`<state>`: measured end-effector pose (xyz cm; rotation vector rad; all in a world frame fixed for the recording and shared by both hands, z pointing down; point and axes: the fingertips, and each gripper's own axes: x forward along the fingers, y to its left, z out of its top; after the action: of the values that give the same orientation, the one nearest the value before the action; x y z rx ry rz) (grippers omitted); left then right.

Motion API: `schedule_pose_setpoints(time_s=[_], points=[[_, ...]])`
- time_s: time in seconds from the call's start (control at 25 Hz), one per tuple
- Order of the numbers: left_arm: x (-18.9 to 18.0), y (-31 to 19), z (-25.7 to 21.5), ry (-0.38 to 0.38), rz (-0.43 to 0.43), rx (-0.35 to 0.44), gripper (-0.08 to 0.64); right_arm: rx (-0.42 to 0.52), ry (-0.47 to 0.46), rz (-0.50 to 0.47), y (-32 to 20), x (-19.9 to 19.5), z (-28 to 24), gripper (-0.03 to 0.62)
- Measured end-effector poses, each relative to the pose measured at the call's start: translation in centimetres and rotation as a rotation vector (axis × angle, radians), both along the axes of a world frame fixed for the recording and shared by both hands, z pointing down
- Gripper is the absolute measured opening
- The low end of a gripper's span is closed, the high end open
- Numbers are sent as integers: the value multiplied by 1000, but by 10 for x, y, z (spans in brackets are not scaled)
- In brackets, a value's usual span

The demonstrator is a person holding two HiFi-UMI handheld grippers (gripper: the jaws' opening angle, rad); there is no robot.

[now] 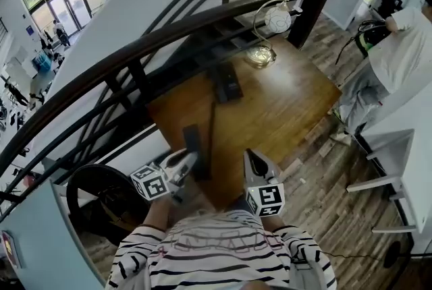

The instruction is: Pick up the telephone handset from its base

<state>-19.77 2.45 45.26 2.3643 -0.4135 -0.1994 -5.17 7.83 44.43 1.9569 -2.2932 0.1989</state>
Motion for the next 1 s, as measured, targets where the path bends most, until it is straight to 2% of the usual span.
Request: schedule_pose_setpoints(time_s=[0.44,1.0], points=[[-18,21,6,-25,17,16,74,-21,-13,9,15,-17,9,0],[-26,29,8,-14,23,7,74,-27,-1,36,24,-22,8,0]])
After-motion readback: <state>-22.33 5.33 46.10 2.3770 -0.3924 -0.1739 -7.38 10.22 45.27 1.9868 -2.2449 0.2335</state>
